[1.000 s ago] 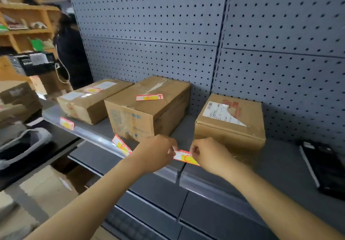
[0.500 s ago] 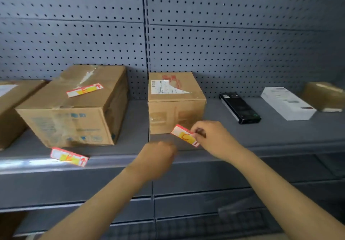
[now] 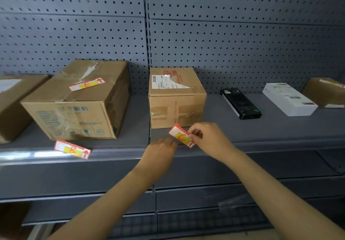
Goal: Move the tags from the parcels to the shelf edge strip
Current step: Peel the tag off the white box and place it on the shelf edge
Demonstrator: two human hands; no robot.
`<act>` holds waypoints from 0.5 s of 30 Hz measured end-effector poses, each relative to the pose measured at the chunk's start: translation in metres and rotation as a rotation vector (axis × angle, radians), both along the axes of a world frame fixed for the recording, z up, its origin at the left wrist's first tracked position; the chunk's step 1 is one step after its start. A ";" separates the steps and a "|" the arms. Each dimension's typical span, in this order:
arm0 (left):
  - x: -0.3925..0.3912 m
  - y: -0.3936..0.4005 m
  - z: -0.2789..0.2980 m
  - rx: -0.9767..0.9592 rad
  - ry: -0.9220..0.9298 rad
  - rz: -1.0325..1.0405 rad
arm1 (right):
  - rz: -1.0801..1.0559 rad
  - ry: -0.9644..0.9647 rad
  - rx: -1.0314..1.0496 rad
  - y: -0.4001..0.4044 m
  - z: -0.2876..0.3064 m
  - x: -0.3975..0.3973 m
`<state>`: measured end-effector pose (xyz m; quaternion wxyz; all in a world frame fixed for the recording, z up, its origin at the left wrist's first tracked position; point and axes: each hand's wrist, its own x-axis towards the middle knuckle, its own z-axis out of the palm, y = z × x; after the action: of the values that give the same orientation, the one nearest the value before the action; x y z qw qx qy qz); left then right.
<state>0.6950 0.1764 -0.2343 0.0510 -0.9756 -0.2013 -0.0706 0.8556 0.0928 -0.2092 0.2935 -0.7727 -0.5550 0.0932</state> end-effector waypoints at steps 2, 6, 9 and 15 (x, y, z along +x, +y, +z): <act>-0.002 -0.004 0.001 -0.026 -0.016 -0.002 | 0.014 -0.008 0.025 0.000 -0.002 -0.001; -0.005 -0.007 0.001 -0.040 -0.059 -0.005 | 0.052 -0.054 0.065 0.000 -0.005 -0.006; -0.007 -0.008 0.002 -0.009 -0.048 -0.015 | 0.122 -0.224 0.023 -0.002 -0.007 -0.011; -0.015 -0.009 0.003 -0.045 -0.101 0.066 | 0.124 -0.241 -0.018 -0.004 -0.010 -0.013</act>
<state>0.6804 0.1673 -0.2316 0.0213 -0.9645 -0.2372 -0.1138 0.8427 0.0892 -0.2196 0.2116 -0.7451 -0.6321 0.0225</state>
